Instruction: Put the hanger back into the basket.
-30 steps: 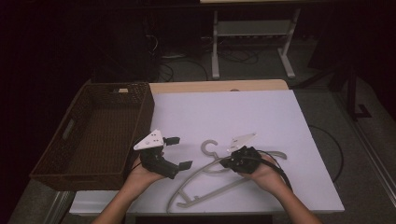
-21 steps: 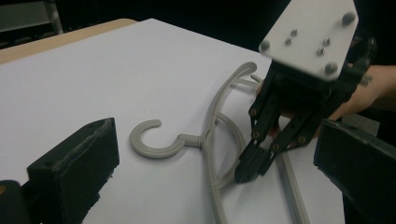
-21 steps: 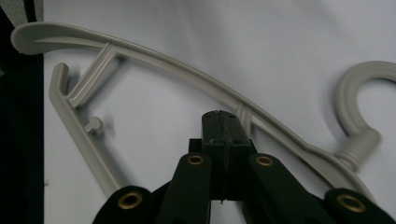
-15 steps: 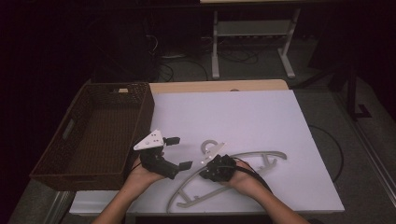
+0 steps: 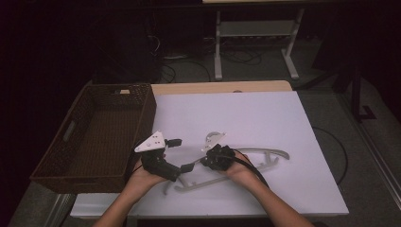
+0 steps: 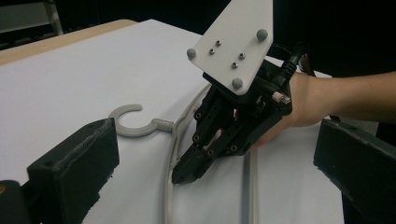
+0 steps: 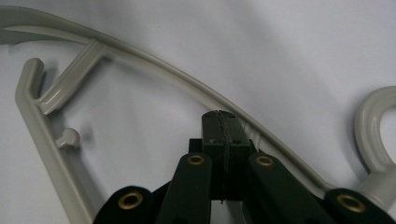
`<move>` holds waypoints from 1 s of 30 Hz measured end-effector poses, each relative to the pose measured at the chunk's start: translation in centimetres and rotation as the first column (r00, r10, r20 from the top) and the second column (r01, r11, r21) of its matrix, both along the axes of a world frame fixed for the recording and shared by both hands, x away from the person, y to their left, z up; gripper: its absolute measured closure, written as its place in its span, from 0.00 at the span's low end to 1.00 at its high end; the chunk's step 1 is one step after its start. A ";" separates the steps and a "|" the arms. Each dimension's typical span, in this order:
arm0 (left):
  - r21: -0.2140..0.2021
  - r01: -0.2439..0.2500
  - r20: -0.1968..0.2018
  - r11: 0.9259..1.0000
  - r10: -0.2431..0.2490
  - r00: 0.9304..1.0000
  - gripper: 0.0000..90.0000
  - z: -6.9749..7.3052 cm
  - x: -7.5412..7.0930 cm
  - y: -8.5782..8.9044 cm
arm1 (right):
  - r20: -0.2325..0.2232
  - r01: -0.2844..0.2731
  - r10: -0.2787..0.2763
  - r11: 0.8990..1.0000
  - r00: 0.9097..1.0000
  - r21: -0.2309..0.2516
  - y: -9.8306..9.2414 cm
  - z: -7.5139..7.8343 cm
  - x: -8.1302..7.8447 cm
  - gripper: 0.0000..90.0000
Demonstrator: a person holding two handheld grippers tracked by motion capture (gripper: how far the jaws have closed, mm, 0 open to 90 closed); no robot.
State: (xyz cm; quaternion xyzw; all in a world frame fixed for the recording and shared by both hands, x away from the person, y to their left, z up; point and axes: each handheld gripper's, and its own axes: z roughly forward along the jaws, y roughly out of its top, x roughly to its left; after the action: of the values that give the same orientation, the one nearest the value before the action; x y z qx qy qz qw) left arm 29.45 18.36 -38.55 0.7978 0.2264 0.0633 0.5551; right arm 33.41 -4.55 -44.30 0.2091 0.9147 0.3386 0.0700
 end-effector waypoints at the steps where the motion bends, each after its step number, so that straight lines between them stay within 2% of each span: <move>1: 0.000 -0.001 -0.001 1.000 0.001 1.000 0.00 0.0 0.0 0.0 | 0.004 -0.001 0.001 1.000 1.000 0.000 -0.1 0.0 -0.1 0.99; 3: -0.003 -0.003 0.000 1.000 0.003 1.000 0.00 0.0 0.0 0.1 | 0.020 -0.007 0.007 1.000 1.000 0.014 -0.5 0.4 -0.1 0.99; 6: -0.001 -0.002 0.001 1.000 0.002 1.000 0.00 0.0 0.1 0.1 | 0.029 0.022 -0.025 0.997 0.999 0.080 -1.4 1.6 -0.5 0.99; 9: -0.004 -0.004 -0.002 1.000 0.004 1.000 0.00 0.1 0.1 0.0 | 0.045 0.046 -0.053 0.988 0.998 0.147 -2.7 2.9 -1.0 0.95; 10: -0.003 -0.003 0.001 1.000 0.003 1.000 0.00 0.2 0.2 0.0 | 0.052 0.067 -0.078 0.980 0.996 0.186 -3.7 3.8 -1.5 0.91; 11: -0.002 -0.001 0.002 1.000 0.001 1.000 0.00 0.2 0.2 0.0 | 0.052 0.067 -0.078 0.980 0.996 0.186 -3.7 3.8 -1.5 0.91; 12: -0.001 0.000 0.002 1.000 0.000 1.000 0.00 0.2 0.2 -0.1 | 0.067 0.085 -0.102 0.972 0.993 0.221 -4.8 4.6 -1.9 0.83; 13: -0.001 0.003 0.004 1.000 -0.003 1.000 0.00 0.2 0.2 -0.1 | 0.067 0.085 -0.102 0.972 0.993 0.221 -4.8 4.6 -1.9 0.83; 14: -0.002 0.004 0.003 1.000 -0.004 1.000 0.00 0.2 0.3 -0.2 | 0.073 0.089 -0.109 0.967 0.991 0.241 -5.4 5.0 -2.1 0.80; 15: 0.000 0.007 0.003 1.000 -0.007 1.000 0.00 0.2 0.3 -0.3 | 0.066 0.102 -0.123 0.961 0.990 0.255 -5.9 5.4 -2.3 0.75; 17: -0.003 0.010 -0.002 1.000 -0.010 1.000 0.00 0.2 0.4 -0.4 | 0.094 0.117 -0.149 0.952 0.984 0.281 -7.1 5.9 -2.7 0.62; 18: 0.001 0.013 -0.001 1.000 -0.013 1.000 0.00 0.2 0.5 -0.5 | 0.107 0.127 -0.165 0.947 0.980 0.295 -7.7 6.1 -2.9 0.59; 19: 0.007 0.017 -0.002 1.000 -0.017 1.000 0.00 0.2 0.5 -0.6 | 0.111 0.150 -0.197 0.932 0.974 0.330 -8.9 6.6 -3.5 0.50; 20: 0.008 0.022 -0.003 1.000 -0.022 1.000 0.00 0.1 0.6 -0.7 | 0.111 0.150 -0.197 0.932 0.974 0.330 -8.9 6.6 -3.5 0.50; 21: 0.003 0.021 -0.011 1.000 -0.021 1.000 0.00 0.1 0.6 -0.8 | 0.118 0.158 -0.210 0.925 0.971 0.345 -9.6 6.8 -3.8 0.47; 26: 0.019 0.032 -0.014 0.999 -0.032 0.999 0.00 -0.1 1.1 -1.4 | 0.126 0.215 -0.292 0.881 0.948 0.421 -12.7 7.1 -5.4 0.31; 28: 0.027 0.036 -0.011 0.999 -0.036 0.999 0.00 -0.1 1.3 -1.5 | 0.124 0.239 -0.320 0.869 0.939 0.434 -13.7 7.2 -6.0 0.25; 30: 0.031 0.036 -0.012 0.999 -0.036 0.999 0.00 -0.1 1.5 -1.7 | 0.118 0.251 -0.335 0.859 0.935 0.446 -14.7 7.1 -6.5 0.20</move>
State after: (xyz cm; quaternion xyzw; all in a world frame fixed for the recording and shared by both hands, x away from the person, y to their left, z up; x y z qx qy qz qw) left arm 30.97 16.71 -38.70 0.8107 0.2141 0.0520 0.5425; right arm 26.91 -19.25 -37.21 0.3230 0.7653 0.5329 0.1612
